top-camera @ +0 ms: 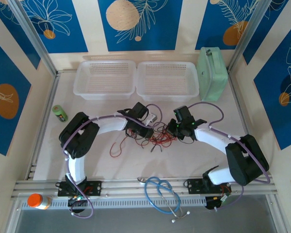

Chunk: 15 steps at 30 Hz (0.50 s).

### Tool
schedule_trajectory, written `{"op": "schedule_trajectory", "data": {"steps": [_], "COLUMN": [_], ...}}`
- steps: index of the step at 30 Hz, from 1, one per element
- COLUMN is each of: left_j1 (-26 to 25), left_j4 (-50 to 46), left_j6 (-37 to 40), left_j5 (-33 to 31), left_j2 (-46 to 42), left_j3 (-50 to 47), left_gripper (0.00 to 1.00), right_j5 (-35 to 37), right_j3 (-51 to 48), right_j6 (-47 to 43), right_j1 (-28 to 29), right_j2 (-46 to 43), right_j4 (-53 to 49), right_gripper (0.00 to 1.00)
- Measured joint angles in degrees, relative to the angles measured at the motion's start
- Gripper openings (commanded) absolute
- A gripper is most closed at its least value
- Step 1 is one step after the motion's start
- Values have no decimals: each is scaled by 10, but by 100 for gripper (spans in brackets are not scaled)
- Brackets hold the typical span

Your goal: Untangle the cables

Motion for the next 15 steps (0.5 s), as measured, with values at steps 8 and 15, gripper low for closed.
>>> {"op": "schedule_trajectory", "data": {"steps": [8, 15], "left_j1": [0, 0], "left_j4": [39, 77], "left_j6": [-51, -107], "left_j5": [-116, -205], "left_j2": [-59, -100], "left_j3": [-67, -111], "left_gripper": [0, 0], "right_j5": [-1, -40], "right_j3": [-50, -111], "right_j6": [60, 144], "right_j1": [-39, -104], "right_j2": [-67, -171], "right_j4": [-5, 0], "right_gripper": [0, 1]}}
